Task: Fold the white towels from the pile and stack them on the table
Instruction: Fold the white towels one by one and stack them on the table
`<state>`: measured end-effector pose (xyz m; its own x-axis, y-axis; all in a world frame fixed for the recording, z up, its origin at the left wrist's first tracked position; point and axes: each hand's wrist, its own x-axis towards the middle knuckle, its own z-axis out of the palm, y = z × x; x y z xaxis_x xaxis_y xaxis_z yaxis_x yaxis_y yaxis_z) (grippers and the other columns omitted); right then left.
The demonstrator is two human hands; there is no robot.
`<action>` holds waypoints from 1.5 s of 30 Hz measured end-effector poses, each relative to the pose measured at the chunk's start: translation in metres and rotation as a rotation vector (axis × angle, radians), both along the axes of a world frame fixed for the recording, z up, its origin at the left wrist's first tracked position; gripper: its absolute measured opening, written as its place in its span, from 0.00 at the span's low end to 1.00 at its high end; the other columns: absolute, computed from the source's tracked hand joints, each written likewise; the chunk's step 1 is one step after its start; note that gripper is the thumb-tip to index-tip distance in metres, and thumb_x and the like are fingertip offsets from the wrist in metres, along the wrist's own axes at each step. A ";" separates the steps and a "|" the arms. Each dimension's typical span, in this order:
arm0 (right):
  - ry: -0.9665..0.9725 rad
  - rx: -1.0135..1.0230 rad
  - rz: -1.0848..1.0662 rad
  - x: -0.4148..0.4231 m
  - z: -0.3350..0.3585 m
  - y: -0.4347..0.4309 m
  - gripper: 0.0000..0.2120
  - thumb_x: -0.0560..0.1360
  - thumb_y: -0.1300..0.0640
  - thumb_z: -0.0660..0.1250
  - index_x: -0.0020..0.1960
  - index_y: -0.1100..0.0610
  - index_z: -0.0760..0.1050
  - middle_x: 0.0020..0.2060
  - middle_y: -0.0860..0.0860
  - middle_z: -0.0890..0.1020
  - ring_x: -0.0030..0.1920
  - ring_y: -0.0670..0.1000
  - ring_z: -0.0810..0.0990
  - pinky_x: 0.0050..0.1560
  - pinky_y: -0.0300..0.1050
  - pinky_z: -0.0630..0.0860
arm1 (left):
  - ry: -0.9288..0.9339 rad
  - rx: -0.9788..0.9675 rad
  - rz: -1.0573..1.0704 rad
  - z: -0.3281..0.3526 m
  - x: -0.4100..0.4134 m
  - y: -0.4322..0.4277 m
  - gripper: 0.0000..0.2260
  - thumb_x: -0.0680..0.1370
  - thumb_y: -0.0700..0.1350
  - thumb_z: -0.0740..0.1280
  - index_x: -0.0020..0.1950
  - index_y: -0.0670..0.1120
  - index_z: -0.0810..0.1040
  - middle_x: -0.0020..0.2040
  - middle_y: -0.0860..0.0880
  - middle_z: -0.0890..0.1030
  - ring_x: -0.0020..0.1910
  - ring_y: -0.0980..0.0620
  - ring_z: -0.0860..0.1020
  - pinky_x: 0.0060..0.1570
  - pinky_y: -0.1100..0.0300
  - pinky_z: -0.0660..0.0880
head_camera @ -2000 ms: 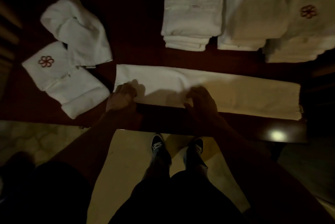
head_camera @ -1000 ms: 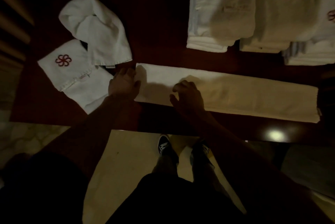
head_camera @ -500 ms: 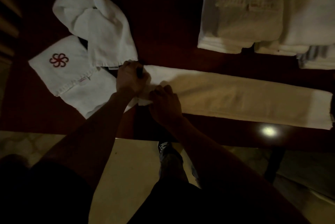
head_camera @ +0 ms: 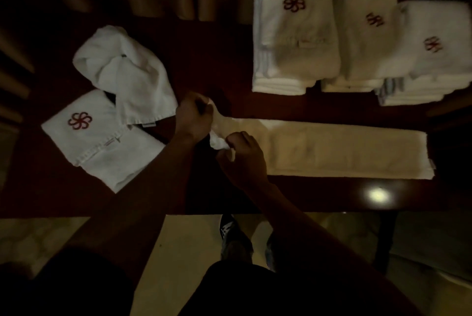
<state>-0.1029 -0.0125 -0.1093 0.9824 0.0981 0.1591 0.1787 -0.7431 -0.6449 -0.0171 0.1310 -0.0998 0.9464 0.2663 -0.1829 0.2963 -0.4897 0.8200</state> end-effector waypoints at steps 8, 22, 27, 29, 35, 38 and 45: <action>-0.040 0.126 -0.183 -0.013 0.037 -0.053 0.17 0.72 0.43 0.69 0.46 0.57 0.74 0.38 0.48 0.75 0.37 0.50 0.75 0.35 0.42 0.69 | -0.069 -0.128 -0.055 0.030 -0.004 -0.096 0.05 0.78 0.39 0.67 0.50 0.49 0.76 0.47 0.55 0.79 0.49 0.54 0.79 0.46 0.69 0.71; 0.330 0.225 -0.534 -0.033 0.033 -0.209 0.08 0.77 0.52 0.67 0.43 0.55 0.73 0.31 0.44 0.74 0.30 0.42 0.71 0.29 0.39 0.62 | -0.008 -0.178 -0.230 0.034 -0.015 -0.247 0.04 0.78 0.40 0.70 0.49 0.45 0.76 0.43 0.58 0.77 0.40 0.67 0.75 0.38 0.77 0.69; 0.387 0.244 -0.594 -0.031 0.026 -0.247 0.09 0.78 0.51 0.67 0.48 0.58 0.77 0.34 0.46 0.76 0.31 0.42 0.73 0.28 0.37 0.62 | -0.019 -0.180 -0.268 0.017 -0.007 -0.283 0.05 0.77 0.38 0.71 0.47 0.44 0.76 0.42 0.57 0.77 0.39 0.73 0.75 0.40 0.78 0.70; 0.428 0.221 -0.594 -0.030 0.019 -0.260 0.09 0.78 0.51 0.67 0.49 0.58 0.77 0.36 0.48 0.78 0.32 0.44 0.74 0.28 0.37 0.62 | -0.011 -0.156 -0.272 0.013 -0.005 -0.294 0.05 0.77 0.41 0.71 0.47 0.43 0.76 0.42 0.55 0.78 0.39 0.71 0.76 0.39 0.77 0.70; 0.440 -0.071 -0.511 -0.030 -0.014 -0.286 0.18 0.76 0.46 0.68 0.60 0.56 0.75 0.54 0.55 0.78 0.55 0.57 0.75 0.45 0.48 0.74 | -0.007 0.231 -0.582 -0.018 -0.009 -0.297 0.11 0.77 0.45 0.71 0.56 0.43 0.77 0.55 0.46 0.78 0.52 0.50 0.77 0.46 0.65 0.70; 0.472 -0.187 -0.439 -0.028 -0.017 -0.291 0.17 0.77 0.47 0.66 0.61 0.56 0.75 0.57 0.55 0.76 0.59 0.59 0.71 0.49 0.53 0.76 | 0.059 0.395 -0.732 -0.035 -0.013 -0.292 0.15 0.78 0.48 0.70 0.63 0.44 0.77 0.63 0.45 0.76 0.63 0.45 0.73 0.59 0.53 0.71; 0.493 -0.093 -0.436 -0.017 -0.011 -0.326 0.20 0.77 0.45 0.68 0.63 0.56 0.77 0.59 0.54 0.77 0.61 0.58 0.72 0.53 0.52 0.76 | 0.047 0.454 -0.798 -0.024 0.006 -0.324 0.16 0.78 0.54 0.69 0.62 0.47 0.79 0.62 0.46 0.76 0.63 0.44 0.72 0.57 0.48 0.74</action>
